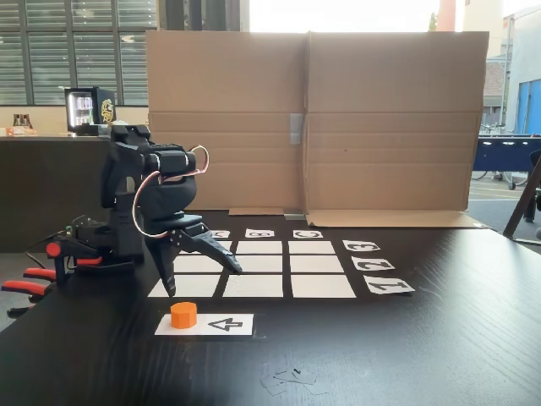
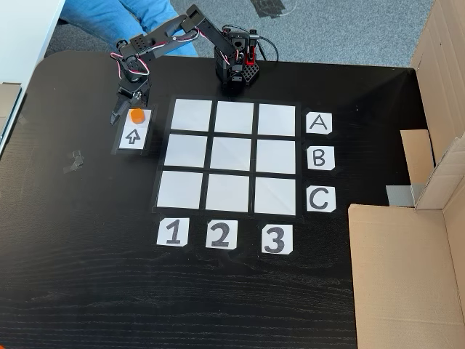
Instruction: Pick up the round, orange token and place it in the grid on square B2.
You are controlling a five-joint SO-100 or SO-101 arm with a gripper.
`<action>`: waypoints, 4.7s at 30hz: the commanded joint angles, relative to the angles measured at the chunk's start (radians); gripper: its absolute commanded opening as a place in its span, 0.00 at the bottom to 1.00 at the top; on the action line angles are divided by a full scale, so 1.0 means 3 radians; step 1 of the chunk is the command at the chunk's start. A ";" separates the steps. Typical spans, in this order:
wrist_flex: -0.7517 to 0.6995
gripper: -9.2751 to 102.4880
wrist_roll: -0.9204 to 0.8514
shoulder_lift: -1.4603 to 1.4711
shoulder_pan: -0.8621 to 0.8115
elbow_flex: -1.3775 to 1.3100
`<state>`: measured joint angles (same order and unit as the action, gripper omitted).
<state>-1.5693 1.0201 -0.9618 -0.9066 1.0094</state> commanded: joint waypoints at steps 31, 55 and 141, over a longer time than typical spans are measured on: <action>-0.0020 0.07 0.0169 0.0481 0.0046 -0.0608; -0.0015 0.07 0.0353 -0.1411 0.0358 0.0286; 0.0266 0.07 0.1928 -0.0685 0.3324 0.1110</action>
<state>-1.4972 1.5877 -1.1628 0.0813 1.3422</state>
